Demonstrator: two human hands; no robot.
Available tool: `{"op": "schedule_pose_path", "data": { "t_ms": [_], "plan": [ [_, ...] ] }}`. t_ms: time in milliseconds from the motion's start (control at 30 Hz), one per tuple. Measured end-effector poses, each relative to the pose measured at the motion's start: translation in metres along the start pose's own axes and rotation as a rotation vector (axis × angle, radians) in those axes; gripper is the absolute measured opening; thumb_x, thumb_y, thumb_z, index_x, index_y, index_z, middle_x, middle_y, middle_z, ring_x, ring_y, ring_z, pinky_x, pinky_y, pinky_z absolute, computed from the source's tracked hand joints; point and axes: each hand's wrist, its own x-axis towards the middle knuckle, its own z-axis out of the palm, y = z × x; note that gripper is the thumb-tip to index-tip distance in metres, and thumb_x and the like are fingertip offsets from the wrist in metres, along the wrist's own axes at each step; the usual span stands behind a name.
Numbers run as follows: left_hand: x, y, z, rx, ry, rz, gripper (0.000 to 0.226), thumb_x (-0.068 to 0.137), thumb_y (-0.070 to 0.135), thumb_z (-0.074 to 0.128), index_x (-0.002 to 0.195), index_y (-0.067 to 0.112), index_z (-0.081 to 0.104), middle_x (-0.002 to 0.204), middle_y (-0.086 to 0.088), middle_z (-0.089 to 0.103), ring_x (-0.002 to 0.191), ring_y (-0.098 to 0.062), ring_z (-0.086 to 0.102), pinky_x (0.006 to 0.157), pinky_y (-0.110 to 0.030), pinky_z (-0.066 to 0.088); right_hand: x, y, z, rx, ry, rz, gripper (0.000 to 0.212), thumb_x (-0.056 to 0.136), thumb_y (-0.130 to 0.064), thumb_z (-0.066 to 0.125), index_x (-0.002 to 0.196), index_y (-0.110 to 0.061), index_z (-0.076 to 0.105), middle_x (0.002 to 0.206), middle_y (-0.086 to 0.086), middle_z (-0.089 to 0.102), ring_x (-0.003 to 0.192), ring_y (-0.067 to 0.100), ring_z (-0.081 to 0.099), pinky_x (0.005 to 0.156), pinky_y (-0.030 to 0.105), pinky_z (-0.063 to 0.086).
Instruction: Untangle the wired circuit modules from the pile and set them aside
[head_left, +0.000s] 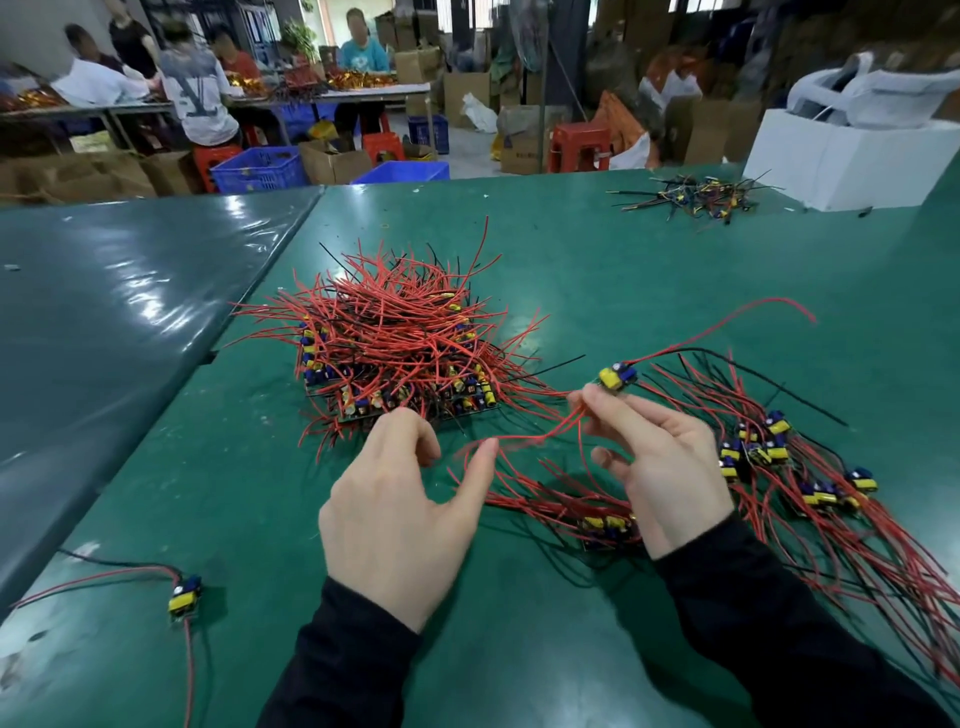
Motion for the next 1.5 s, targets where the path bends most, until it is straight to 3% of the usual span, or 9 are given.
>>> {"op": "schedule_pose_path", "data": {
  "t_ms": [133, 267, 600, 800, 967, 1100, 1233, 1333, 1500],
  "plan": [
    [0.003, -0.002, 0.001, -0.234, 0.049, 0.077, 0.02, 0.083, 0.043, 0.06, 0.086, 0.024, 0.056, 0.073, 0.012, 0.06, 0.064, -0.013, 0.058, 0.058, -0.033, 0.048, 0.006, -0.004, -0.007, 0.058, 0.058, -0.033, 0.014, 0.076, -0.02, 0.07, 0.065, -0.022, 0.077, 0.073, -0.006, 0.071, 0.063, 0.003, 0.049, 0.057, 0.019, 0.036],
    [-0.005, 0.003, 0.008, -0.334, -0.025, 0.313, 0.019, 0.085, 0.026, 0.064, 0.094, 0.011, 0.072, 0.089, 0.005, 0.071, 0.081, -0.005, 0.063, 0.079, -0.014, 0.047, -0.006, 0.007, 0.004, -0.098, -0.143, 0.001, 0.023, 0.061, -0.033, 0.072, 0.069, -0.013, 0.078, 0.056, -0.001, 0.052, 0.055, 0.009, 0.036, 0.054, 0.022, 0.027],
    [-0.014, 0.008, 0.015, -0.562, -0.239, 0.143, 0.01, 0.084, 0.013, 0.065, 0.077, 0.017, 0.072, 0.064, 0.008, 0.067, 0.055, -0.003, 0.063, 0.058, -0.022, 0.052, -0.013, 0.012, 0.01, -0.066, -0.193, 0.047, 0.03, 0.056, -0.035, 0.073, 0.073, -0.011, 0.078, 0.072, 0.011, 0.045, 0.058, 0.008, 0.038, 0.055, 0.022, 0.03],
    [-0.013, 0.011, 0.013, -0.869, -0.458, -0.167, 0.023, 0.089, 0.003, 0.06, 0.074, 0.018, 0.067, 0.056, -0.005, 0.062, 0.049, -0.015, 0.062, 0.049, -0.022, 0.05, -0.009, 0.01, 0.007, -0.002, -0.181, 0.126, 0.004, 0.066, -0.015, 0.074, 0.065, -0.012, 0.075, 0.065, 0.006, 0.059, 0.05, 0.009, 0.048, 0.052, 0.02, 0.038],
    [-0.004, 0.008, 0.008, -1.08, -0.691, -0.543, 0.022, 0.088, 0.002, 0.058, 0.069, 0.007, 0.069, 0.057, -0.008, 0.062, 0.045, -0.016, 0.059, 0.045, -0.022, 0.049, -0.008, 0.008, 0.005, 0.039, -0.261, 0.069, 0.021, 0.058, -0.021, 0.074, 0.074, -0.006, 0.075, 0.065, 0.005, 0.065, 0.051, 0.008, 0.056, 0.05, 0.015, 0.044],
    [-0.001, 0.004, 0.006, -1.105, -0.778, -0.635, 0.02, 0.09, 0.005, 0.056, 0.074, 0.006, 0.069, 0.057, -0.005, 0.059, 0.045, -0.015, 0.059, 0.043, -0.021, 0.048, -0.007, 0.007, 0.005, 0.041, -0.344, 0.054, 0.021, 0.067, -0.012, 0.07, 0.086, -0.004, 0.073, 0.074, 0.011, 0.07, 0.057, 0.01, 0.058, 0.054, 0.017, 0.048],
    [-0.005, 0.004, 0.012, -0.937, -0.667, -0.495, 0.022, 0.094, -0.001, 0.049, 0.075, 0.004, 0.059, 0.052, -0.004, 0.056, 0.042, -0.018, 0.059, 0.039, -0.02, 0.043, -0.008, 0.008, 0.005, -0.01, -0.364, 0.099, 0.022, 0.083, 0.011, 0.052, 0.088, -0.003, 0.069, 0.075, 0.01, 0.071, 0.058, 0.012, 0.062, 0.055, 0.017, 0.05],
    [-0.011, 0.004, 0.017, -0.742, -0.587, -0.326, 0.029, 0.095, -0.002, 0.047, 0.07, 0.01, 0.057, 0.05, -0.001, 0.052, 0.042, -0.02, 0.057, 0.039, -0.022, 0.041, -0.007, 0.006, 0.005, -0.155, -0.354, 0.051, 0.018, 0.08, 0.006, 0.062, 0.08, -0.009, 0.072, 0.075, 0.013, 0.069, 0.062, 0.016, 0.061, 0.057, 0.019, 0.05],
    [-0.012, 0.001, 0.021, -0.669, -0.627, -0.308, 0.031, 0.096, 0.002, 0.045, 0.069, 0.014, 0.054, 0.047, 0.001, 0.051, 0.041, -0.022, 0.058, 0.036, -0.02, 0.034, -0.004, 0.006, 0.0, -0.36, -0.329, -0.045, 0.017, 0.072, 0.005, 0.071, 0.073, -0.011, 0.074, 0.06, 0.01, 0.064, 0.054, 0.017, 0.055, 0.053, 0.02, 0.047]
  ]
}}
